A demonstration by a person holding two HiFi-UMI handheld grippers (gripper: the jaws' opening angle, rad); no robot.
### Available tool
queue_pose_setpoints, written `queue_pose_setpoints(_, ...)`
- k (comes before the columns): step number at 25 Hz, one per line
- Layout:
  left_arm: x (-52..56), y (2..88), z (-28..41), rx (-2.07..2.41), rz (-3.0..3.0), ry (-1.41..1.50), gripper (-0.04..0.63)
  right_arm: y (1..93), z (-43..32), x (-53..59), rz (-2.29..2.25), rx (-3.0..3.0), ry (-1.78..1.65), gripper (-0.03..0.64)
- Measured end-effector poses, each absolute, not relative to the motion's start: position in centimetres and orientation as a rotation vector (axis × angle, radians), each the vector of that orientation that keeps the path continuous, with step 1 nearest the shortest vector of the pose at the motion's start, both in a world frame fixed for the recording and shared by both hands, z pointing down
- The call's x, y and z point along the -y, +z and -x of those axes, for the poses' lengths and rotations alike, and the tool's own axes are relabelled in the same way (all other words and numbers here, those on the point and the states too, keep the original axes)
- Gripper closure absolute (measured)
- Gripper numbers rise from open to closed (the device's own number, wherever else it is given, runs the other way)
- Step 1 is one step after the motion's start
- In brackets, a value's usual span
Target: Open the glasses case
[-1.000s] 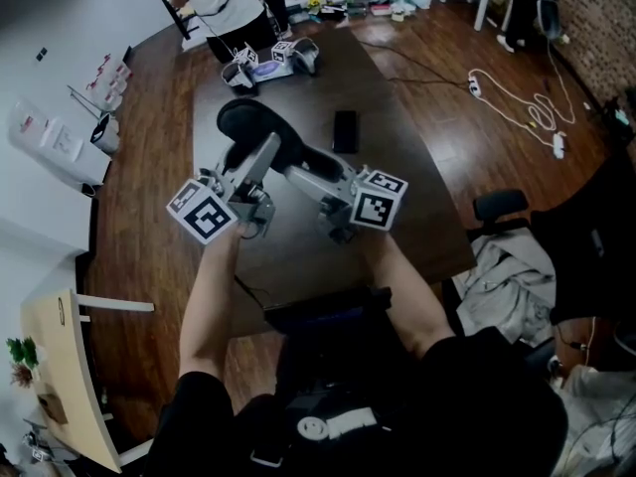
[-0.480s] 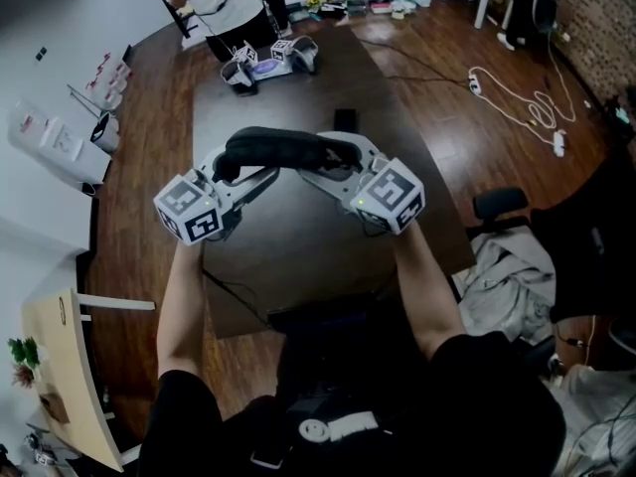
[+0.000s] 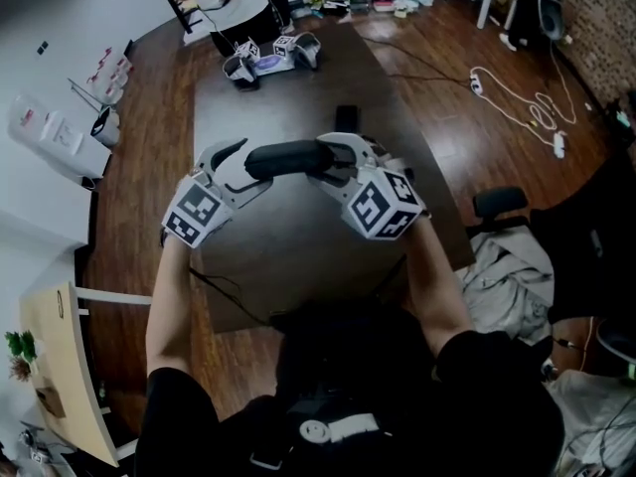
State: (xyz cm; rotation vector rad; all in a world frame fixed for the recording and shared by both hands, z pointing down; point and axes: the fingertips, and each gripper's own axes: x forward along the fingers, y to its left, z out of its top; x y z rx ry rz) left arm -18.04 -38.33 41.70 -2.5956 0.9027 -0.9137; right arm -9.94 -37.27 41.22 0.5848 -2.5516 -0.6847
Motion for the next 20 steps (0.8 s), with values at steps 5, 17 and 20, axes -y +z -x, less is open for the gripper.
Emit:
queue_pose_setpoints(5, 37.8, 44.4, 15.5, -0.757, 2.472, -1.086, 0.242, 40.8, 12.4, 35.5, -0.481, 2.523, -0.781, 0.356)
queue_pose_setpoints(17, 38.2, 46.3, 18.0, -0.765, 2.428, -1.215, 0.319, 40.1, 8.8, 38.0, -0.683, 2.5, -0.758, 0.406)
queue_pose_setpoints(20, 38.1, 46.9, 18.0, -0.734, 2.405, -1.277, 0.319, 42.4, 9.2, 38.5, -0.676, 2.355, -0.814, 0.448)
